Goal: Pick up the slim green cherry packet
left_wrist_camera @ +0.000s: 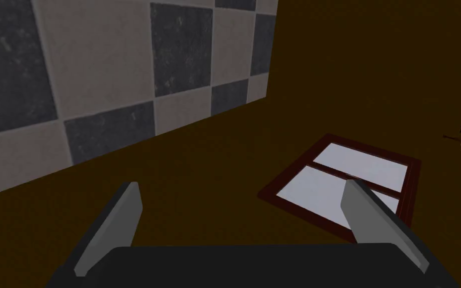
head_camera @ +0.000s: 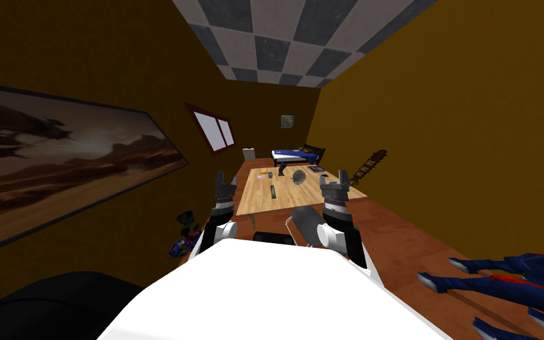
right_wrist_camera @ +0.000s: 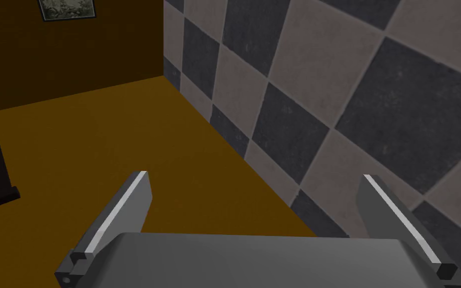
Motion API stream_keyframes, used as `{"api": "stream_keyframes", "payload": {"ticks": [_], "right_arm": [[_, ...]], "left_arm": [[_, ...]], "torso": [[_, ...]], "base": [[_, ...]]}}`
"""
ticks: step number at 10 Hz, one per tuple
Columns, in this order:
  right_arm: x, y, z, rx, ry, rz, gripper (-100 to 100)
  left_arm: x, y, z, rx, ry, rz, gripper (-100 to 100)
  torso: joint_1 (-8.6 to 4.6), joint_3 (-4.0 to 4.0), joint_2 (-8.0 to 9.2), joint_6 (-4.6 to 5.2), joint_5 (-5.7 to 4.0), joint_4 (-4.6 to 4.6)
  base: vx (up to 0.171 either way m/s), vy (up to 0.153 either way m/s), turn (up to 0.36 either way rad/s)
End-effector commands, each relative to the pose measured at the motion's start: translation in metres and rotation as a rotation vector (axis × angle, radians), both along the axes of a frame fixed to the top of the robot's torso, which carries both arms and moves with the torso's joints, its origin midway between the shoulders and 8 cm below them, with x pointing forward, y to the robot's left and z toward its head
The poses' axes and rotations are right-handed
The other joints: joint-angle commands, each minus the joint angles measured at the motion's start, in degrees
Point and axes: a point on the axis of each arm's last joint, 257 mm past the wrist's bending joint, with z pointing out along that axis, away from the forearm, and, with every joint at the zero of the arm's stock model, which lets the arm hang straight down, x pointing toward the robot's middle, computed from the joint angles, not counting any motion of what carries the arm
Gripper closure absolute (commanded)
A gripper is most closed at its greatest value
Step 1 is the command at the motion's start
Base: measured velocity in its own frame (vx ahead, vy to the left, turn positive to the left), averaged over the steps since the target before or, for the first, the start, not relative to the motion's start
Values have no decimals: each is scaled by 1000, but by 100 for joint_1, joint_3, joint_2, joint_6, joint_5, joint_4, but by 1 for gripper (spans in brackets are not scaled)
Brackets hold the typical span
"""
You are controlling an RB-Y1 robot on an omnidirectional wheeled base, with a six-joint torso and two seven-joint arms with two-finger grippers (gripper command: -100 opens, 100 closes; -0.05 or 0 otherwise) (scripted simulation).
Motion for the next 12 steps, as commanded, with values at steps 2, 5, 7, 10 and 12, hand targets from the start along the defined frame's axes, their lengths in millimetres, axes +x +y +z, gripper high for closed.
{"api": "stream_keyframes", "payload": {"ticks": [2, 5, 7, 10, 12], "right_arm": [[0, 0, 0, 0, 0, 0, 0], [0, 0, 0, 0, 0, 0, 0], [0, 0, 0, 0, 0, 0, 0], [0, 0, 0, 0, 0, 0, 0], [0, 0, 0, 0, 0, 0, 0]], "left_arm": [[4, -15, 0, 97, 8, -26, -100], [11, -44, -4, 275, 13, -55, -100], [14, -57, -8, 355, 13, -66, -100], [21, -92, -24, 590, -3, -86, -100], [22, -107, -34, 711, -14, -95, -100]], "torso": [[9, 2, 4, 0, 2, 1], [33, 13, 24, 1, 7, 5], [50, 12, 22, 1, 11, 5], [39, 14, 24, 1, 9, 5], [35, 14, 23, -1, 9, 6]], "base": [[-24, 42, -15], [-59, 85, -44], [-56, 111, -48], [-75, 96, -102], [-51, 74, -62]]}}
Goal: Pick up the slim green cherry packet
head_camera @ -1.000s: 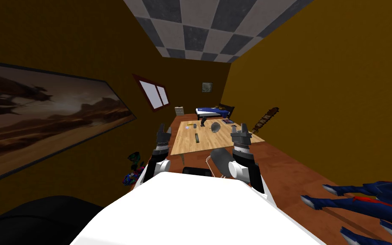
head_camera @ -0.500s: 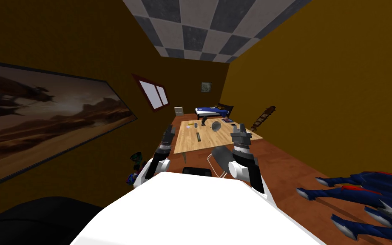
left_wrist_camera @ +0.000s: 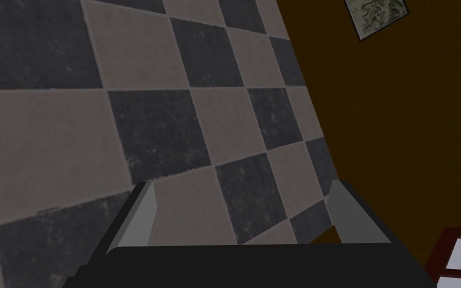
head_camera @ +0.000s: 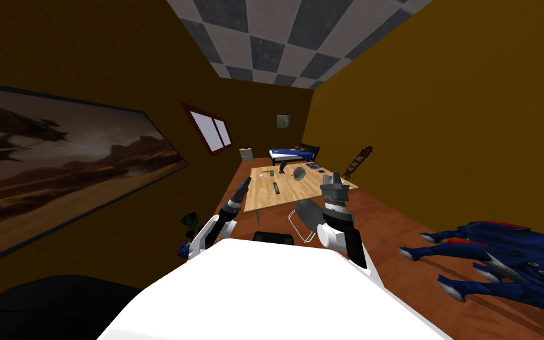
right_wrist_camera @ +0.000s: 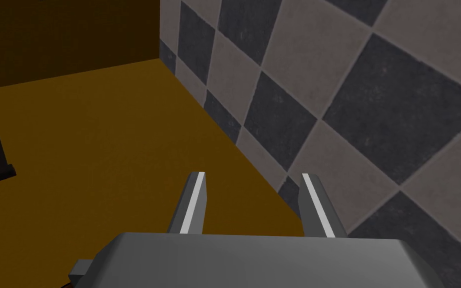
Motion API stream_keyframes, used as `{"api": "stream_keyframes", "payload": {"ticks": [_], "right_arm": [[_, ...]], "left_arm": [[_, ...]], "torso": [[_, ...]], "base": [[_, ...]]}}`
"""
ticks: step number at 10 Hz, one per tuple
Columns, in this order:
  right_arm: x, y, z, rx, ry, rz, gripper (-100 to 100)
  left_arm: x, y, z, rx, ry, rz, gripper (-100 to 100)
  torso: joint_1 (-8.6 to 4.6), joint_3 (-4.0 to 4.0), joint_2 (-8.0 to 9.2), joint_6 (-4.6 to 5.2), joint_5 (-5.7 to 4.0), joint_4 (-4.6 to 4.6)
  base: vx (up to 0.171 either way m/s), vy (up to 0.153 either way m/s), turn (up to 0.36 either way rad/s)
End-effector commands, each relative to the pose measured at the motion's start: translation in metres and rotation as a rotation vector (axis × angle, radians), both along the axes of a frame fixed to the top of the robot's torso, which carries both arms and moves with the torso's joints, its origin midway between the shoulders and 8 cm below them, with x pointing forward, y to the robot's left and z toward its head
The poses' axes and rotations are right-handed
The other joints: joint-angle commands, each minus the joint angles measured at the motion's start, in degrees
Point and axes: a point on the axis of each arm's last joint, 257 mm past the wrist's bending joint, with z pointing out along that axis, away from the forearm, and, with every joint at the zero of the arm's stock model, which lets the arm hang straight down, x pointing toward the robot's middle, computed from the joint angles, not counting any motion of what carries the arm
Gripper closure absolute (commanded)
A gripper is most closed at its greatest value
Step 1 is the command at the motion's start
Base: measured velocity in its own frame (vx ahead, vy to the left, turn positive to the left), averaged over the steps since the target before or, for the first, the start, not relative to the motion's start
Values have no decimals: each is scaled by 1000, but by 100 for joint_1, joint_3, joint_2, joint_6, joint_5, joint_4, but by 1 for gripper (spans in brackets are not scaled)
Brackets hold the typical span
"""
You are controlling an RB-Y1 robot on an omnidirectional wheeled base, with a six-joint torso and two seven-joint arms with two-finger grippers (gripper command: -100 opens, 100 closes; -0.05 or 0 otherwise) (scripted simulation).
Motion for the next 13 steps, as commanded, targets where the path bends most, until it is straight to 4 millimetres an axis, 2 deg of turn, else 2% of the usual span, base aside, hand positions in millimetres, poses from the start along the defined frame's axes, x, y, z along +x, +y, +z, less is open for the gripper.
{"api": "stream_keyframes", "payload": {"ticks": [1, 4, 5, 6, 7, 8, 9, 10, 11, 12, 13], "right_arm": [[0, 0, 0, 0, 0, 0, 0], [0, 0, 0, 0, 0, 0, 0], [0, 0, 0, 0, 0, 0, 0], [0, 0, 0, 0, 0, 0, 0], [0, 0, 0, 0, 0, 0, 0], [0, 0, 0, 0, 0, 0, 0], [0, 0, 0, 0, 0, 0, 0], [0, 0, 0, 0, 0, 0, 0], [0, 0, 0, 0, 0, 0, 0], [0, 0, 0, 0, 0, 0, 0], [0, 0, 0, 0, 0, 0, 0]], "left_arm": [[2, -16, -10, 127, -24, -12, -100], [2, -30, -26, 270, -46, -24, -100], [4, -39, -38, 365, -64, -36, -100], [3, -41, -40, 381, -68, -35, -100], [4, -48, -55, 477, -87, -48, -100], [4, -50, -57, 496, -91, -47, -100], [5, -55, -73, 592, -111, -61, -100], [4, -57, -75, 612, -117, -60, -100], [5, -60, -93, 708, -137, -75, -100], [5, -61, -96, 731, -143, -76, -100], [5, -62, -115, 824, -163, -92, -100]], "torso": [[0, 0, 0, 0, 0, 0], [-3, -1, -3, 0, -1, 0], [-9, -4, -7, -2, -2, -1], [-8, -4, -6, 1, -2, -1], [-11, -4, -8, -2, -2, -1], [-11, -4, -6, 0, -3, -1], [-10, -4, -7, -3, -2, -1], [-10, -5, -10, 0, -2, -2], [-11, -7, -12, -3, -2, -2], [-13, -6, -11, 0, -3, -2], [-16, -7, -13, -3, -3, -2]], "base": [[-62, 94, -177], [-43, 61, -82], [-40, 50, -170], [-35, 44, -87], [-46, 42, -138], [-38, 48, -90], [-28, 45, -185], [-27, 43, -93], [-35, 33, -202], [-29, 30, -98], [-22, 33, -238]]}}
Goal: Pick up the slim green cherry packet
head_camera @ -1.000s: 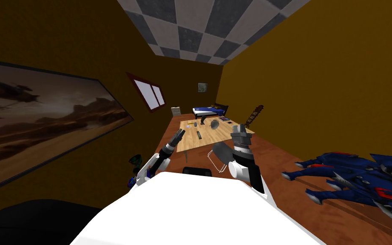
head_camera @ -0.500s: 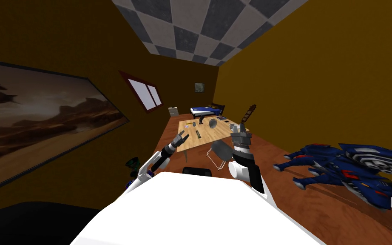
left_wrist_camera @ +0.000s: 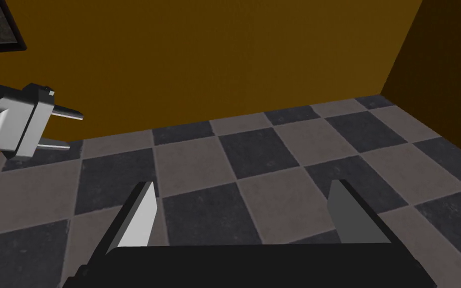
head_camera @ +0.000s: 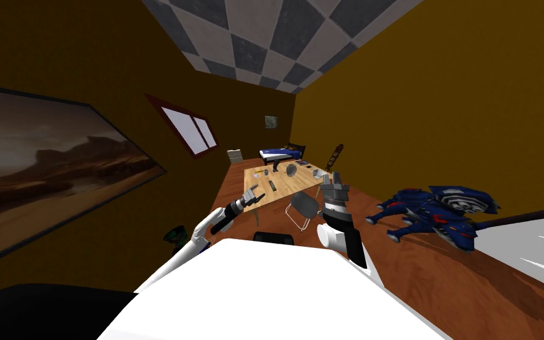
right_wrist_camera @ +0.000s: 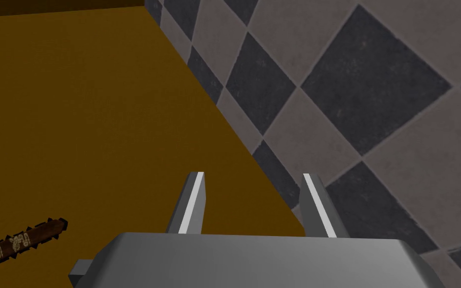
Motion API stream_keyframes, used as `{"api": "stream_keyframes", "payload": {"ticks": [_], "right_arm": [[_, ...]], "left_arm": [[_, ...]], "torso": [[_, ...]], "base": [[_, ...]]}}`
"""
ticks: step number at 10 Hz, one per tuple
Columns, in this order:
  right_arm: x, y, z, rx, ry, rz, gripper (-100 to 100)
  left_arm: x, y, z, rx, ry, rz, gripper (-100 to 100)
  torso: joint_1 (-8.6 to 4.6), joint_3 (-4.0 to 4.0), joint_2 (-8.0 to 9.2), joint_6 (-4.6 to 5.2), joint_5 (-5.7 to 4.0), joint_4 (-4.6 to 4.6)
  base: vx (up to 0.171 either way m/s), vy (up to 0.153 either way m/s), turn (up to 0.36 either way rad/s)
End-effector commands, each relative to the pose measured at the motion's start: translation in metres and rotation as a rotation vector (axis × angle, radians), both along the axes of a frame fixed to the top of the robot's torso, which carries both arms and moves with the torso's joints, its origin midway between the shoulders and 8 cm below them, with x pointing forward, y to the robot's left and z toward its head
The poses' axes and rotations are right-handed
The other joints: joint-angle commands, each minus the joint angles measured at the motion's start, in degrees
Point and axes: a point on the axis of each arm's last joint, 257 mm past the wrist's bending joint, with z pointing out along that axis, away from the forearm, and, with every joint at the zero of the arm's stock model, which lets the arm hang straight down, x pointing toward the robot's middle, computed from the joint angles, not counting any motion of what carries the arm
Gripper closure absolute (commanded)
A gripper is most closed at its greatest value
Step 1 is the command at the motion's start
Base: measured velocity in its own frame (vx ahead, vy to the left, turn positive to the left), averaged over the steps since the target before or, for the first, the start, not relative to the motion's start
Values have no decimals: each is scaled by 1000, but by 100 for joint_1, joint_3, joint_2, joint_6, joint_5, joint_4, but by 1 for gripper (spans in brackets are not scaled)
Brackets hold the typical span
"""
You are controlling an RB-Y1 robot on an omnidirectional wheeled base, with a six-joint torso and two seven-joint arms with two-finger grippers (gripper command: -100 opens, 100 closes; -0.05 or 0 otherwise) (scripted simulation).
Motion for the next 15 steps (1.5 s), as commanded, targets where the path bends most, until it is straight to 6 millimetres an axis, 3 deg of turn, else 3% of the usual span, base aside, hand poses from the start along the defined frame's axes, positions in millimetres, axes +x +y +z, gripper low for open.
{"api": "stream_keyframes", "payload": {"ticks": [1, 2, 5, 6, 8, 9, 10, 11, 12, 13, 15], "right_arm": [[0, 0, 0, 0, 0, 0, 0], [0, 0, 0, 0, 0, 0, 0], [0, 0, 0, 0, 0, 0, 0], [0, 0, 0, 0, 0, 0, 0], [0, 0, 0, 0, 0, 0, 0], [0, 0, 0, 0, 0, 0, 0], [0, 0, 0, 0, 0, 0, 0], [0, 0, 0, 0, 0, 0, 0], [0, 0, 0, 0, 0, 0, 0], [0, 0, 0, 0, 0, 0, 0], [0, 0, 0, 0, 0, 0, 0]], "left_arm": [[0, -3, -14, 78, -21, -11, -100], [0, -2, -33, 167, -38, -30, -100], [-1, 2, -63, 315, -68, -55, -100], [-1, 10, -84, 406, -79, -75, -100], [-2, 9, -89, 441, -90, -81, -100], [-3, 20, -112, 541, -102, -105, -100], [-3, 20, -116, 561, -109, -109, -100], [-4, 34, -137, 652, -115, -133, -100], [-5, 34, -141, 674, -122, -138, -100], [-6, 50, -160, 757, -128, -163, -100], [-7, 52, -167, 794, -135, -172, -100]], "torso": [[0, 0, 0, 0, 0, 0], [-1, -1, -2, -5, 0, 0], [-7, -4, -6, -1, -1, -1], [-7, -4, -8, -6, -1, -2], [-9, -6, -10, -6, -2, -2], [-11, -6, -10, -8, -2, -2], [-15, -8, -14, 0, -3, -3], [-13, -8, -14, -7, -3, -3], [-15, -9, -17, -2, -3, -3], [-14, -10, -17, -7, -3, -4], [-17, -12, -21, -7, -3, -5]], "base": [[-15, 31, -100], [-18, 22, -217], [-12, 16, -149], [-2, 4, -304], [0, 7, -54], [8, -8, -285], [8, 2, -160], [18, -9, -284], [17, -2, -122], [27, -13, -278], [20, -4, -73]]}}
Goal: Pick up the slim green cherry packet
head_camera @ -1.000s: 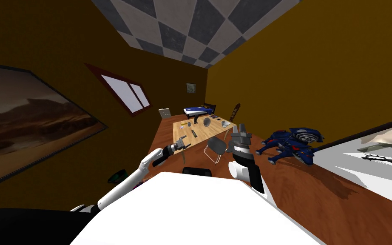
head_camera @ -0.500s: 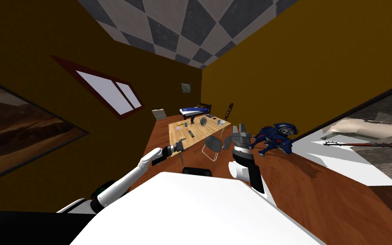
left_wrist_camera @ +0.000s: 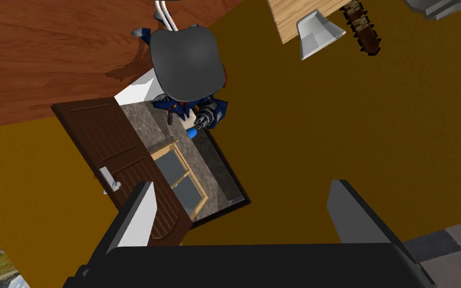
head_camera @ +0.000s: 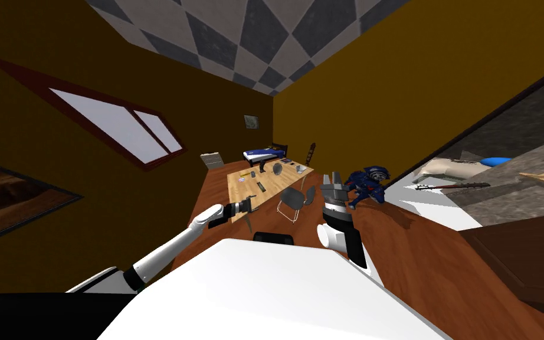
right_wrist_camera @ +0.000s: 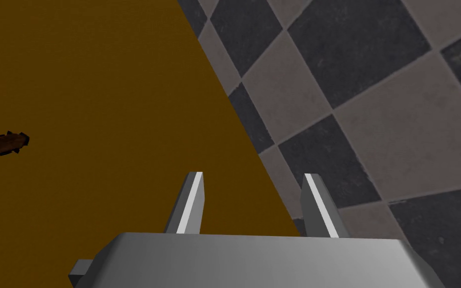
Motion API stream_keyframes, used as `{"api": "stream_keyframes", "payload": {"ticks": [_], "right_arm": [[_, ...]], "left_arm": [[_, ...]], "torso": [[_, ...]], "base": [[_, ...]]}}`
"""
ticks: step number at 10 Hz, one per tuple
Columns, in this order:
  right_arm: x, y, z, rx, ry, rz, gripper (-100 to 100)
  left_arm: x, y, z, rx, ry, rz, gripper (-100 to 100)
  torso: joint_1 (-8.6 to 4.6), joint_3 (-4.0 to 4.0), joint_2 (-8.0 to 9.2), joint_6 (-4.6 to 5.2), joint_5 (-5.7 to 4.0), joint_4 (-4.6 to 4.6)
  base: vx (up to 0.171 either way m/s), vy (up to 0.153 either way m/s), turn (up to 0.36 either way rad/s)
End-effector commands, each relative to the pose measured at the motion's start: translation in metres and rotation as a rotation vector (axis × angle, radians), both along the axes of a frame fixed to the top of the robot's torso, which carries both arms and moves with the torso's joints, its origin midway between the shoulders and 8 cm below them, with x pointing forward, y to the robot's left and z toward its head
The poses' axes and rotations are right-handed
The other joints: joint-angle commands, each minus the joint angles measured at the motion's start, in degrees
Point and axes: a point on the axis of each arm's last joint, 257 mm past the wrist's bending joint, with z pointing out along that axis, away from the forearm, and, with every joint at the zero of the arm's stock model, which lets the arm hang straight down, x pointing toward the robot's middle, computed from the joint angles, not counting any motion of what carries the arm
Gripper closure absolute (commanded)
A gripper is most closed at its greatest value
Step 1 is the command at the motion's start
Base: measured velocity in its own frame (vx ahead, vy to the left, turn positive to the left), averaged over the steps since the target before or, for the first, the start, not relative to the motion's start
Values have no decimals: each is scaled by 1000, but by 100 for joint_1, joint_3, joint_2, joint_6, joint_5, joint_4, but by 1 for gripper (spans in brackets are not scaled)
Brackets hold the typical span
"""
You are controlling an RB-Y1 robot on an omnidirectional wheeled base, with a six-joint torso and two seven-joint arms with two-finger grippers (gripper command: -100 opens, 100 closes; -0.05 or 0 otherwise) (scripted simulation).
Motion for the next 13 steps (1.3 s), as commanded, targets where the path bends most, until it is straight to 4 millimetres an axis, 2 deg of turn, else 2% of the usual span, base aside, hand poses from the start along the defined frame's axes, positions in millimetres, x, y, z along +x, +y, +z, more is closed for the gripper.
{"api": "stream_keyframes", "payload": {"ticks": [1, 2, 3, 4, 5, 6, 7, 8, 9, 10, 11, 12, 13], "right_arm": [[0, 0, 0, 0, 0, 0, 0], [0, 0, 0, 0, 0, 0, 0], [0, 0, 0, 0, 0, 0, 0], [0, 0, 0, 0, 0, 0, 0], [0, 0, 0, 0, 0, 0, 0], [0, 0, 0, 0, 0, 0, 0], [0, 0, 0, 0, 0, 0, 0], [0, 0, 0, 0, 0, 0, 0], [0, 0, 0, 0, 0, 0, 0], [0, 0, 0, 0, 0, 0, 0], [0, 0, 0, 0, 0, 0, 0], [0, 0, 0, 0, 0, 0, 0], [0, 0, 0, 0, 0, 0, 0]], "left_arm": [[-3, 20, -23, 105, -4, -28, -100], [-3, 22, -27, 125, -6, -33, -100], [-6, 40, -43, 210, -9, -60, -100], [-7, 46, -50, 235, -5, -61, -100], [-10, 67, -64, 315, -3, -87, -100], [-11, 72, -70, 340, 0, -89, -100], [-15, 97, -86, 423, 11, -111, -100], [-17, 100, -89, 441, 11, -117, -100], [-22, 127, -103, 518, 29, -135, -100], [-23, 129, -105, 536, 26, -144, -100], [-30, 157, -118, 614, 47, -164, -100], [-30, 159, -120, 624, 46, -169, -100], [-36, 180, -127, 697, 55, -204, -100]], "torso": [[0, 0, 0, 0, 0, 0], [-4, -2, -3, 9, -1, 0], [-2, -3, -5, 1, 0, -1], [-4, -6, -12, 6, -1, -2], [-3, -6, -11, 2, -1, -2], [-8, -9, -17, 7, -2, -3], [-7, -8, -13, 0, -2, -3], [-8, -10, -18, 5, -2, -4], [-6, -9, -16, 1, -2, -4], [-8, -13, -24, 5, -2, -4], [-7, -12, -21, -1, -2, -5], [-14, -13, -22, 5, -3, -5], [-10, -11, -18, -2, -3, -4]], "base": [[23, -18, -342], [32, -6, -172], [52, -15, -264], [44, -9, -168], [59, -25, -310], [49, -17, -159], [66, -22, -277], [59, -11, -215], [82, -18, -305], [73, -10, -154], [73, -34, -316], [67, -14, -164], [75, -21, -314]]}}
